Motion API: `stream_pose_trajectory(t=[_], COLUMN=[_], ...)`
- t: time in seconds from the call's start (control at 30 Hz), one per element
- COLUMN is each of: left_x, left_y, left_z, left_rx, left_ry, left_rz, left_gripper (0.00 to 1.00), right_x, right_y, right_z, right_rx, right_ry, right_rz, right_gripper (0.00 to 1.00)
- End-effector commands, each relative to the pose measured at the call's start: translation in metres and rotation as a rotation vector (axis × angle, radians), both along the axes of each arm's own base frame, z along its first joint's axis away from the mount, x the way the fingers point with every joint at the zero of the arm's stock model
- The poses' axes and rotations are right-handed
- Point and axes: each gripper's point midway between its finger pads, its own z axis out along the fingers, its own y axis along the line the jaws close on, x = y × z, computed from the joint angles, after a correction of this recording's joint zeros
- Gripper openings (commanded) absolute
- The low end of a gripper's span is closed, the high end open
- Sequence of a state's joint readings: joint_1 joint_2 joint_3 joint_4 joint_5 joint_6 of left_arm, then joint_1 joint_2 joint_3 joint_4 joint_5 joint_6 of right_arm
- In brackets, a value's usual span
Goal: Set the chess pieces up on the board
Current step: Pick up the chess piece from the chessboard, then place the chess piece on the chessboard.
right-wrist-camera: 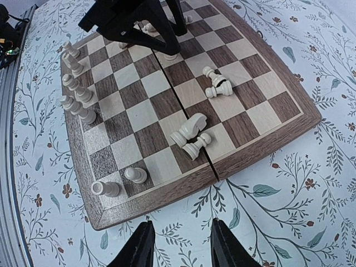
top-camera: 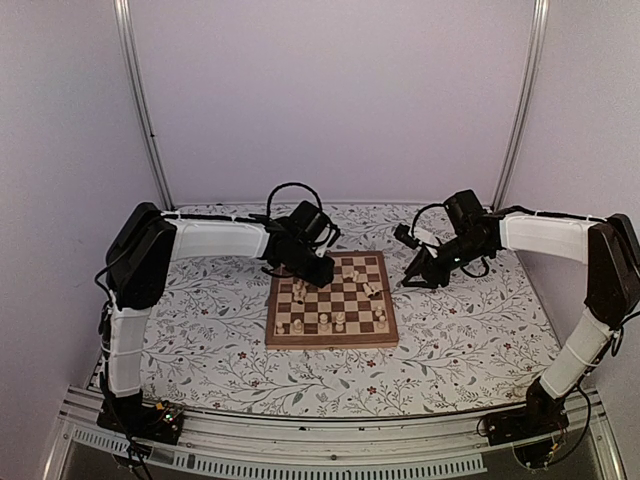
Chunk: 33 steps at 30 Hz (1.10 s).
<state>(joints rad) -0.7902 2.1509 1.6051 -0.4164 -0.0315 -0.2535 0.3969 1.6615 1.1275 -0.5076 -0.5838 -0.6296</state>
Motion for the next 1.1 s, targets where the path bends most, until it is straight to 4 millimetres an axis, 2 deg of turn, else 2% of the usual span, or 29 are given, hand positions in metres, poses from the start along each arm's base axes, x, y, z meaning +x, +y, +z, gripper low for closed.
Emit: stream_pose_trajectory(t=[0.0, 0.2, 0.4, 0.53, 0.77, 0.9, 1.07], left_x=[-0.008, -0.005, -0.006, -0.01, -0.053, -0.078, -0.099], left_y=[0.001, -0.001, -0.005, -0.011, -0.056, -0.076, -0.091], left_z=[-0.002, -0.007, -0.001, 0.01, 0.044, 0.048, 0.041], left_rx=[0.029, 0.036, 0.02, 0.002, -0.067, -0.094, -0.08], left_ry=[0.019, 0.026, 0.02, 0.009, -0.027, -0.009, 0.02], left_rz=[-0.018, -0.015, -0.032, -0.053, -0.226, -0.305, -0.387], left_gripper=[0.38, 0.34, 0.22, 0.18, 0.14, 0.13, 0.13], right_x=[-0.001, -0.001, 0.0, 0.0, 0.001, 0.001, 0.001], right_y=[0.0, 0.0, -0.001, -0.002, -0.003, -0.003, -0.003], right_z=[0.005, 0.003, 0.0, -0.003, -0.005, -0.006, -0.006], right_rx=[0.015, 0.01, 0.003, -0.005, -0.014, -0.018, -0.017], right_ry=[-0.021, -0.018, -0.017, -0.015, -0.018, -0.016, -0.016], right_rz=[0.012, 0.013, 0.011, 0.01, 0.011, 0.009, 0.011], right_gripper=[0.36, 0.36, 0.36, 0.35, 0.35, 0.35, 0.35])
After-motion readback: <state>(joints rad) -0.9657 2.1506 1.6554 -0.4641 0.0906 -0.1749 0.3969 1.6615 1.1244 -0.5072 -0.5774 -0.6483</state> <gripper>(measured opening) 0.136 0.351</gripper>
